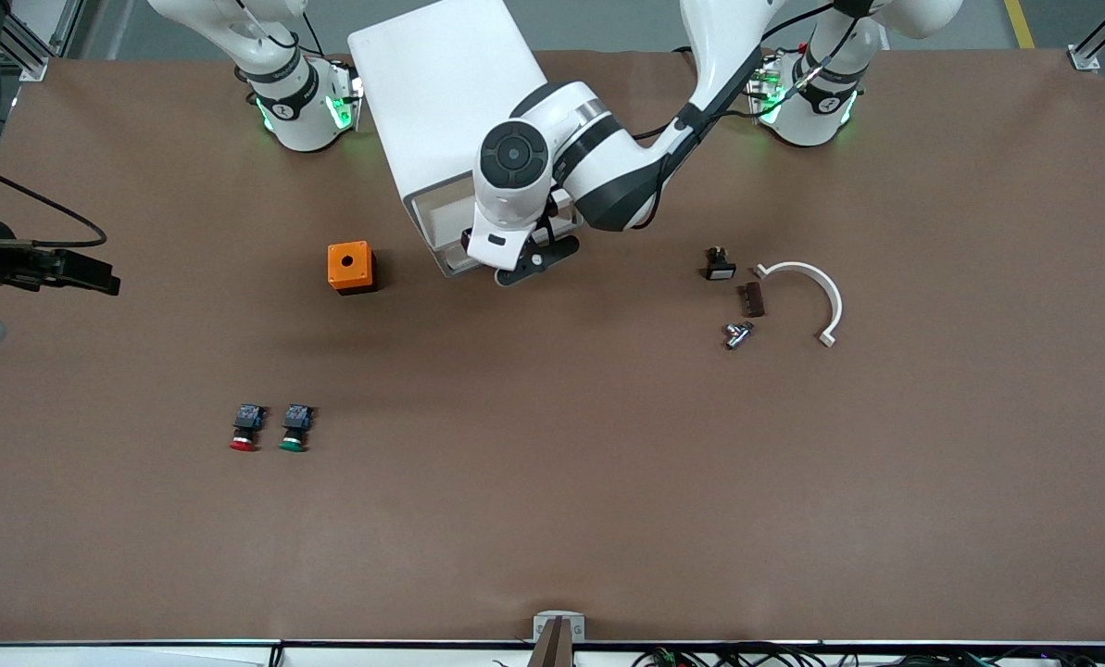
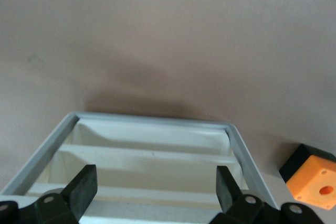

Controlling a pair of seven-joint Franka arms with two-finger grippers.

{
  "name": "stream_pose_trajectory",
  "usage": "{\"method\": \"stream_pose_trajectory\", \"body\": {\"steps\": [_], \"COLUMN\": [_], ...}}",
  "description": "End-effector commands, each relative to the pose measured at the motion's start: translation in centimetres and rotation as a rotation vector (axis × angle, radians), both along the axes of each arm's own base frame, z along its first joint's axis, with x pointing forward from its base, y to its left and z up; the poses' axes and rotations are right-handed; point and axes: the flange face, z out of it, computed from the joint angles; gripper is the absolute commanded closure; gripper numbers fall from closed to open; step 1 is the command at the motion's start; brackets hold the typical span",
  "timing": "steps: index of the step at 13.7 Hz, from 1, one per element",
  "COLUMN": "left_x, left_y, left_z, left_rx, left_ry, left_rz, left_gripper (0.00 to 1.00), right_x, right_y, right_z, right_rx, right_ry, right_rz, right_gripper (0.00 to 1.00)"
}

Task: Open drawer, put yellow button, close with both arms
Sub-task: 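Push the drawer inward with the left gripper while the right gripper withdraws, then press the drawer fully shut with the left gripper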

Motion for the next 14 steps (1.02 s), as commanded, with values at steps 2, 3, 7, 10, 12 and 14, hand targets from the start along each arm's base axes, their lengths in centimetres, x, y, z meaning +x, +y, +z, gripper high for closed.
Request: {"method": "stream_pose_trajectory", "body": {"steps": [2,3,7,10,12,14], "left_x": [-1.8,-2.3,-3.7,-4.0,-3.9,-3.0], "left_y": [-1.2,-1.5,-2.1,-2.2,-2.1,-1.5], "left_z": [-0.5,-0.7,-2.0,-2.0,-2.0,-1.1], "left_rx": [-0.032,-0.037,-0.040,-0.039,-0.043,-0.044], "left_ry": [0.091,0.108,0.177,0.179,0.173,0.154], "left_rz": [0.040,0.042,0.071,0.067,0.056,0.063], "left_gripper": [0.01,0.01,0.01,0.01,0.01,0.01], "right_x": [-0.2,-0.2,-0.2,-0.3,-1.4,-1.8], "right_y": [0.4,0.4,0.0,0.2,0.1,0.1], "right_z": [0.5,0.4,2.8,3.1,3.7,3.6], "right_rx": [0.001,0.003,0.002,0.010,0.020,0.021], "right_ry": [-0.008,-0.006,-0.052,-0.059,-0.041,-0.015], "right_rz": [0.008,0.007,0.001,-0.003,-0.006,-0.006], "right_gripper": [0.00,0.00,0.00,0.00,0.00,0.00]}}
